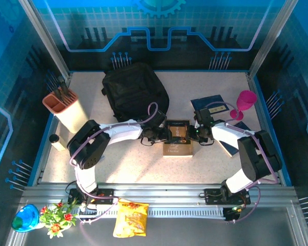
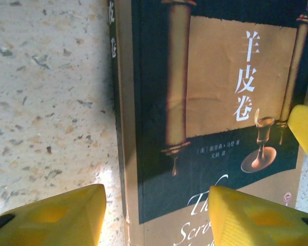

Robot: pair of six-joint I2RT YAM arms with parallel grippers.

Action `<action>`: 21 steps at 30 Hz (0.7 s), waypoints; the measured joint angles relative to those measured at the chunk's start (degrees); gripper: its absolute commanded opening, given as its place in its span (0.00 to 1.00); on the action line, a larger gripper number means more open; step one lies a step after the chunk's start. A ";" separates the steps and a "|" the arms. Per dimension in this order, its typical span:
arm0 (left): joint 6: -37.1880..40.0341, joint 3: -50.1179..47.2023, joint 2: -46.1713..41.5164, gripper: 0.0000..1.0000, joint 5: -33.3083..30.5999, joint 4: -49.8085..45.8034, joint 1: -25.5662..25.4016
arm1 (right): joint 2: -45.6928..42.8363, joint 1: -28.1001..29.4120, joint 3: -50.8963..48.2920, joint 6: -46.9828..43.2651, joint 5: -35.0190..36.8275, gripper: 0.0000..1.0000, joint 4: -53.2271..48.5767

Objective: Pack the student bag
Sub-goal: Pick up the book at the center of the table.

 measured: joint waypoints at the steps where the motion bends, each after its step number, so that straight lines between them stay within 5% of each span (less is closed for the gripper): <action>1: 0.00 0.35 0.46 0.54 0.04 0.00 0.00 | 0.24 0.00 0.15 0.15 -0.28 0.29 -0.04; 21: 0.87 4.39 4.46 0.55 5.31 -1.62 0.63 | -0.68 -1.14 -0.57 6.71 -1.40 0.23 -0.07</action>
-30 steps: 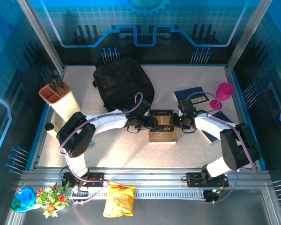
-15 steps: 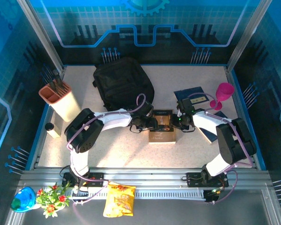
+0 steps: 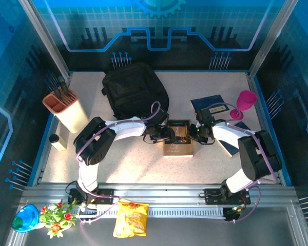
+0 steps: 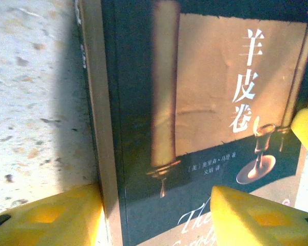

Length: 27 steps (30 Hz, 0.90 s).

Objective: Pack the student bag
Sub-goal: Pick up the book at the center of the table.

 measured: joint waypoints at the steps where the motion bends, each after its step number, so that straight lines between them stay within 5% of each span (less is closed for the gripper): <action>1: 0.52 0.00 0.00 0.55 1.01 0.20 -0.04 | -0.68 -0.31 -0.72 0.72 0.26 0.23 0.09; 13: -0.13 -5.99 -8.07 0.41 8.33 13.11 -0.55 | -6.05 -1.60 -6.93 9.31 2.51 0.22 4.20; 27: -9.05 -8.61 -4.17 0.31 11.06 24.28 -1.27 | -6.19 -1.60 -8.11 12.15 0.96 0.22 6.62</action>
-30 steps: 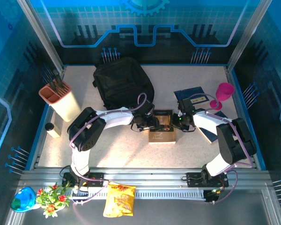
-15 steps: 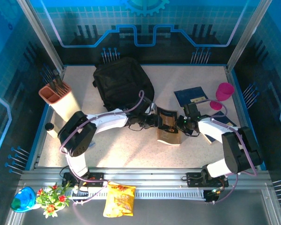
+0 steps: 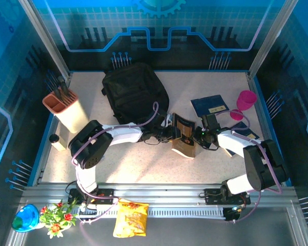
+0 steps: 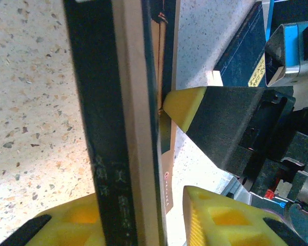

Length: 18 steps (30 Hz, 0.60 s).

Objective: Pack the student bag
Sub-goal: Pick up the book at the center of the table.

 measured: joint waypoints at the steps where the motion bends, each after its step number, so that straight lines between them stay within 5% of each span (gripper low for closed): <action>1: 0.00 0.00 0.00 0.29 -0.02 0.02 0.00 | -0.04 0.00 0.00 0.02 0.02 0.23 0.00; 6: 0.39 0.00 -0.07 0.16 -0.94 -0.98 0.00 | -0.66 -0.17 -0.35 -0.44 0.07 0.30 0.11; 11: 1.92 -0.07 -2.01 0.06 -2.29 -2.78 0.02 | -3.28 -0.63 -0.92 -2.43 -1.05 0.61 -0.42; 18: 3.43 -3.45 -12.07 0.05 -3.50 -3.43 3.50 | -9.44 -0.63 -1.22 -4.13 -7.48 0.99 5.29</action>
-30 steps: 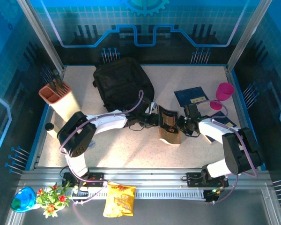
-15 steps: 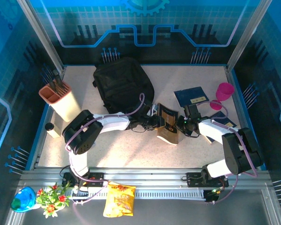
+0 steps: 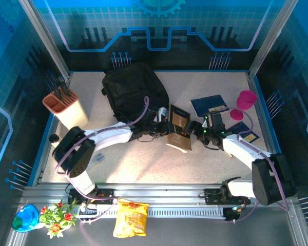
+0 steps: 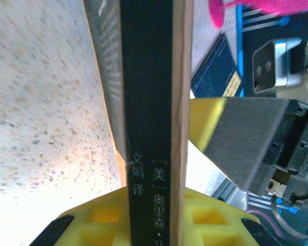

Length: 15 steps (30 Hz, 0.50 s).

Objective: Pack the student bag
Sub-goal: Pick up the book at the center of the table.

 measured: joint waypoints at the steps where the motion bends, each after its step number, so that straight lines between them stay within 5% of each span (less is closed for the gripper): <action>1: 0.04 -0.46 -1.55 0.05 -0.26 -0.20 1.09 | -0.68 0.02 -0.20 0.55 -1.29 1.00 2.12; 9: -3.15 -3.54 -12.48 0.05 -5.64 2.29 9.18 | -2.01 0.85 -0.81 10.03 -9.18 1.00 19.17; 15: -9.84 -4.81 -13.84 0.05 -11.34 7.82 10.49 | 1.22 3.06 -1.53 23.12 -11.21 1.00 34.62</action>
